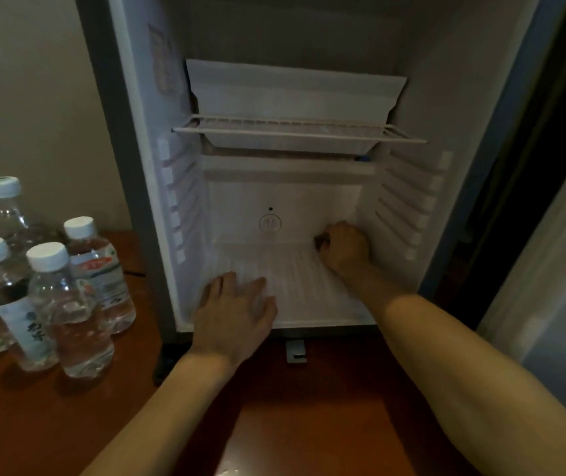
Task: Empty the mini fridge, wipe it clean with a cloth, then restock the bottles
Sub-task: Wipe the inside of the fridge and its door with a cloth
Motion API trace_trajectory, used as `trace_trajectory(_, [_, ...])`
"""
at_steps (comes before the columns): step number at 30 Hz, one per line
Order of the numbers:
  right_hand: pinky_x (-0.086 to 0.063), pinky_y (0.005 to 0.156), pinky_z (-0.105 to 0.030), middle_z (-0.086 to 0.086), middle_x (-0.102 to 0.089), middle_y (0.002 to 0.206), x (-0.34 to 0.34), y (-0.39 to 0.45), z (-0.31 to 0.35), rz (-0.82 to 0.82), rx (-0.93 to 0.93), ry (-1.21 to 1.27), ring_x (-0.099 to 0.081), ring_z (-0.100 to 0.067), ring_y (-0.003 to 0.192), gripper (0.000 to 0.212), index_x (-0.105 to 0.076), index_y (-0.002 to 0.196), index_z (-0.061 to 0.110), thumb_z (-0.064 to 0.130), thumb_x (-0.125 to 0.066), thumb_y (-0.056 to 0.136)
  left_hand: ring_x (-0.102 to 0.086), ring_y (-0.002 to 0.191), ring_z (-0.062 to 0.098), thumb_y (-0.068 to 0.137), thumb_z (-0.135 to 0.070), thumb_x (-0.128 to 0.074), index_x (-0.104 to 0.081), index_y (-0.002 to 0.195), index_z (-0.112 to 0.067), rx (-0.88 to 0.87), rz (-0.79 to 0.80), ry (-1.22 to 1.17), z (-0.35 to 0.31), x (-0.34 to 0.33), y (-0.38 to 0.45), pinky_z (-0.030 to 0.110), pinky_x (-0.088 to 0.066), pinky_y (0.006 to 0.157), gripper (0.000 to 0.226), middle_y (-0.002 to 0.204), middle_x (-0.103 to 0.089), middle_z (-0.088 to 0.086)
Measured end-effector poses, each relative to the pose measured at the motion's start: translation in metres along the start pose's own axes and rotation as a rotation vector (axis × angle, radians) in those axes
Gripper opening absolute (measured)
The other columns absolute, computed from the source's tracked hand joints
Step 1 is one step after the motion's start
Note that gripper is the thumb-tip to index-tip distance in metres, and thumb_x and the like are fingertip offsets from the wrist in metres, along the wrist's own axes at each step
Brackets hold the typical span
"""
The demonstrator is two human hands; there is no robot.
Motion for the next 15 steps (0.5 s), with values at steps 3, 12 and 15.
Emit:
trace_trajectory(3, [-0.049, 0.086, -0.035, -0.014, -0.062, 0.118, 0.002, -0.002, 0.002, 0.029, -0.015, 0.013, -0.061, -0.033, 0.106, 0.03, -0.07, 0.113, 0.012, 0.029, -0.052, 0.095, -0.029, 0.143, 0.024, 0.101, -0.06, -0.034, -0.034, 0.153, -0.042, 0.011, 0.016, 0.02, 0.001, -0.002, 0.0, 0.038, -0.027, 0.117, 0.055, 0.154, -0.032, 0.005])
trace_trajectory(12, [-0.05, 0.091, -0.031, -0.001, -0.063, 0.117, 0.033, -0.105, -0.007, -0.019, 0.011, 0.138, -0.056, -0.022, 0.11, 0.024, -0.072, 0.103, 0.023, 0.035, -0.053, 0.097, -0.032, 0.139, 0.027, 0.101, -0.059, -0.03, -0.033, 0.155, -0.04, 0.021, 0.075, 0.021, 0.001, 0.0, -0.004, 0.037, -0.025, 0.117, 0.057, 0.153, -0.034, 0.007])
trace_trajectory(15, [-0.045, 0.1, -0.034, -0.001, -0.056, 0.129, 0.039, -0.135, -0.011, 0.001, 0.005, 0.136, -0.049, -0.023, 0.119, 0.027, -0.069, 0.114, 0.023, 0.03, -0.05, 0.097, -0.031, 0.139, 0.028, 0.101, -0.059, -0.029, -0.032, 0.155, -0.041, 0.024, 0.097, 0.019, 0.0, 0.0, -0.003, 0.038, -0.026, 0.117, 0.057, 0.152, -0.034, 0.009])
Point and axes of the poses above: each hand's wrist, its own y-axis towards the middle knuckle, its own x-axis out of the back of the hand, z = x × y, the point moved 2 cm from there along y, towards the middle knuckle
